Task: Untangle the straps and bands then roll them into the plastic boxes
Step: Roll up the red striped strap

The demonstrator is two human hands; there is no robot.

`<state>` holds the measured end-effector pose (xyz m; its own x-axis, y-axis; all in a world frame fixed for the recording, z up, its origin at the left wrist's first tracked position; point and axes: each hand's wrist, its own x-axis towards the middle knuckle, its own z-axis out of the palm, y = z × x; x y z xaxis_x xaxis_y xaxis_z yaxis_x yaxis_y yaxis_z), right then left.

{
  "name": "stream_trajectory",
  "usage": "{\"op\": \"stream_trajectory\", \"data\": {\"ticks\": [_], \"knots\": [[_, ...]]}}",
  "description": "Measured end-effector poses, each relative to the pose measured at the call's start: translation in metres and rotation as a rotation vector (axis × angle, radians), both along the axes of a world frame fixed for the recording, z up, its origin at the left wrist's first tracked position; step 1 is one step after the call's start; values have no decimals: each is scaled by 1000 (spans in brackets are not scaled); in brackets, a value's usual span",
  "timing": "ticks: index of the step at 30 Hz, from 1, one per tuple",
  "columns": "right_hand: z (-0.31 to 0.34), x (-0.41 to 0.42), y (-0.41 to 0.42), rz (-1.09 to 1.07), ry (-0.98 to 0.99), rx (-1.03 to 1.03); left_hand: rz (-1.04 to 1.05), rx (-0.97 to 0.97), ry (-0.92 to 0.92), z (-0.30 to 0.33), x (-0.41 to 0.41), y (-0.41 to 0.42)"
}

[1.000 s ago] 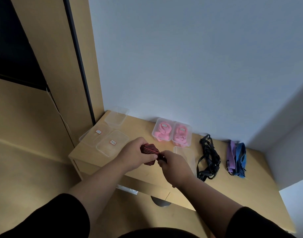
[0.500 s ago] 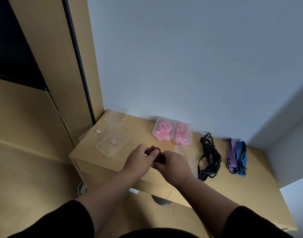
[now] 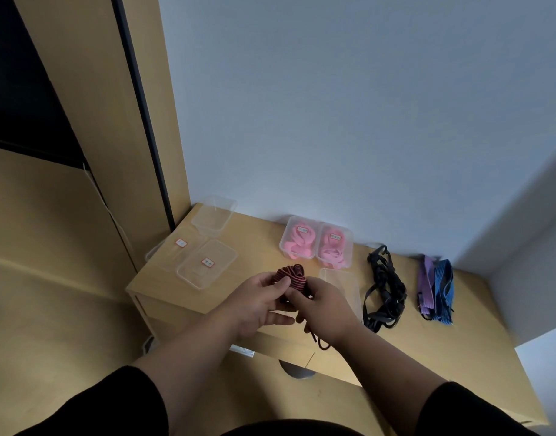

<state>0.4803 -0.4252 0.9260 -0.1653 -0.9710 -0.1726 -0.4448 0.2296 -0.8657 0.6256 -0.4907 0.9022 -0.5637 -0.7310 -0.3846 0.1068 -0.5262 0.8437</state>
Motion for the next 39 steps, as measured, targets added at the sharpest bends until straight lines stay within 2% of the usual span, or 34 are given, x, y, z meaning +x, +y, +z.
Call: {"op": "stream_trajectory", "data": {"ticks": [3,11,15,19,22,26,28,31,34,39], "knots": [[1,-2,0,54,16,42,35,-61,-43,0,3,-2],[-9,-6,-4,75,326,169,187,-405,-346,-14,-6,-10],[-7,-9,-2,28,489,87,155,-520,-507,-19,-4,-10],[-8,-4,2,8,477,-51,125,-598,-605,-19,-7,-6],[-11,-5,4,-69,374,-118,136,-568,-641,-18,-9,-6],[-9,-4,9,-218,72,-196,118,-458,-549,-15,-19,2],[-10,-3,8,-225,9,-233,115,-429,-496,-14,-23,7],[-17,-5,6,-128,133,-282,110,-403,-401,-14,-26,7],[-26,-7,8,-71,264,-334,149,-255,-278,-13,-26,7],[-31,-5,11,-60,295,-397,136,-35,-70,-10,-32,10]]}}
